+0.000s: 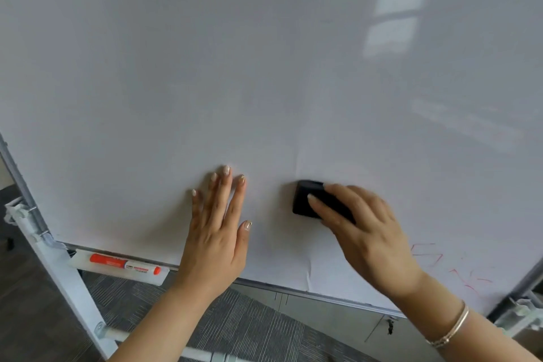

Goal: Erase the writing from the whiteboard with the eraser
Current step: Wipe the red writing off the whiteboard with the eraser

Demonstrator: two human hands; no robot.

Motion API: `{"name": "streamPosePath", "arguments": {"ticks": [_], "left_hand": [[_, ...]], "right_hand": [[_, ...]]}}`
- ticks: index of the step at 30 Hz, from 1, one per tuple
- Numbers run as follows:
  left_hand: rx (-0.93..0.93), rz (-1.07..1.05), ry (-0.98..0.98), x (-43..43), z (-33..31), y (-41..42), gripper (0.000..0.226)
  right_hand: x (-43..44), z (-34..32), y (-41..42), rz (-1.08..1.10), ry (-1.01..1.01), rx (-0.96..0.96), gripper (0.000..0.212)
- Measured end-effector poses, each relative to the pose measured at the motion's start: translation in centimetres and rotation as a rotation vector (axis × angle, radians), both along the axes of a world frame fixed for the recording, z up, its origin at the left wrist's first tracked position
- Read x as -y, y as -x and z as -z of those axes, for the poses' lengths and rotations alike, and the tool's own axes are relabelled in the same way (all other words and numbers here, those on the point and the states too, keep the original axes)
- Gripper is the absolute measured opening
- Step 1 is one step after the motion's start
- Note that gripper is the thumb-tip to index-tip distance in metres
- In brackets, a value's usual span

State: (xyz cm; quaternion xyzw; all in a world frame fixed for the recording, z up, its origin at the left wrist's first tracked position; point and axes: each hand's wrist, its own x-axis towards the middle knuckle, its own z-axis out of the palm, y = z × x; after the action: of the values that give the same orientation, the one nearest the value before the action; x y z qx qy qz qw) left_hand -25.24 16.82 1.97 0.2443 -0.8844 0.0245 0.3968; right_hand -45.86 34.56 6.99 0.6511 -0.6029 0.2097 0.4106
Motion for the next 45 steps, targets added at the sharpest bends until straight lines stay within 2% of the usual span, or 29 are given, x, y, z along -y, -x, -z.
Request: {"name": "streamPosePath", "arguments": {"ticks": [3, 7, 9, 11, 15, 17, 21, 24, 27, 33, 36, 39, 41, 45], "left_hand": [[-0.007, -0.008, -0.017, -0.1, 0.1, 0.0, 0.072], [0.006, -0.01, -0.009, 0.0, -0.1, -0.3, 0.071], [0.009, -0.016, -0.006, 0.0, -0.1, -0.4, 0.07], [0.003, -0.012, 0.002, -0.3, -0.1, -0.3, 0.07], [0.019, 0.038, 0.059, -1.2, -0.7, 0.8, 0.071], [0.028, 0.056, 0.083, -1.6, -1.1, 1.5, 0.074], [0.033, 0.064, 0.081, -2.2, -1.0, 2.5, 0.072], [0.021, 0.062, 0.073, -2.3, -0.8, 2.8, 0.07], [0.012, 0.054, 0.067, -2.1, -0.8, 2.8, 0.07], [0.034, 0.06, 0.085, -2.1, -0.9, 2.8, 0.07], [0.041, 0.051, 0.09, -2.0, -0.8, 2.7, 0.073], [0.021, 0.041, 0.104, -2.4, -0.7, 2.9, 0.072], [0.019, 0.068, 0.141, -3.1, -1.0, 3.5, 0.071], [0.096, 0.154, 0.248, -4.9, -2.0, 5.2, 0.07]], "right_hand": [[0.1, 0.1, -0.2, 0.034, 0.025, 0.013, 0.059], [-0.9, 5.4, 0.3, -0.065, -0.195, -0.045, 0.044], [-1.7, 8.2, 0.9, -0.092, -0.313, -0.106, 0.047], [-2.2, 9.4, 1.3, -0.102, -0.349, -0.146, 0.048], [-2.8, 7.5, 1.7, -0.106, -0.293, -0.11, 0.048], [-3.1, 4.7, 2.5, -0.074, -0.197, -0.064, 0.044], [-4.2, -0.8, 3.9, 0.054, 0.086, 0.016, 0.05], [-4.7, -1.1, 4.0, 0.079, 0.125, 0.041, 0.053], [-5.1, 2.1, 3.9, 0.05, 0.049, 0.045, 0.054], [-7.1, 11.6, 5.0, -0.01, -0.27, -0.066, 0.049], [-7.4, 12.4, 5.3, -0.026, -0.321, -0.085, 0.045], [-7.3, 10.0, 5.2, -0.033, -0.239, -0.072, 0.047], [-7.2, 7.1, 5.2, -0.012, -0.124, -0.005, 0.055], [-7.2, 2.1, 5.4, 0.103, 0.152, 0.103, 0.051]]}}
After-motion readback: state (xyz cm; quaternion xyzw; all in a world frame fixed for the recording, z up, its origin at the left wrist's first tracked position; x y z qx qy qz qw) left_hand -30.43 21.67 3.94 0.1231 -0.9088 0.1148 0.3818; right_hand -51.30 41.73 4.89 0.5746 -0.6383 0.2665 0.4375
